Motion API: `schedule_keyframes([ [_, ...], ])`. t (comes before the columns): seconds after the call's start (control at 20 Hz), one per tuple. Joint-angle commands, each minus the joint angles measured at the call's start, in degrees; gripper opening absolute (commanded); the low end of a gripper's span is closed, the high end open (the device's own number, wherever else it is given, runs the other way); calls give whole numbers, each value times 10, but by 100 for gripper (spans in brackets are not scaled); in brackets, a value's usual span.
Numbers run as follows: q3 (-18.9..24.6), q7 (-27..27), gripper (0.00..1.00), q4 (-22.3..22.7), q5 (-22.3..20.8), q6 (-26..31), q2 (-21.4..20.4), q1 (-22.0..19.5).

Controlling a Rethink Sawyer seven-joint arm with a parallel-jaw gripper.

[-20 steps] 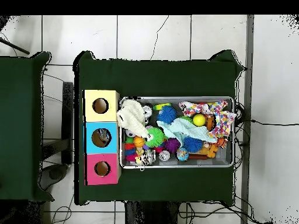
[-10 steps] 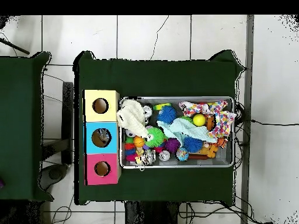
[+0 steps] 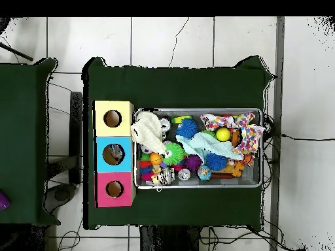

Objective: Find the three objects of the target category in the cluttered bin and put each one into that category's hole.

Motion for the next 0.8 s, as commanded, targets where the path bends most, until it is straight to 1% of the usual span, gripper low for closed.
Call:
schedule_keyframes([
  [0.05,93,104,0,-120,-142,159,30,-7],
  [0.15,138,101,0,-131,-181,172,38,-13],
  [0.3,208,83,0,-150,-256,189,49,-21],
  [0.4,252,68,0,-160,-298,205,55,-26],
  [0.5,289,60,0,-167,-329,210,62,-32],
  [0.6,310,53,0,-169,-343,206,68,-36],
  [0.8,322,46,0,-166,-351,196,71,-40],
])
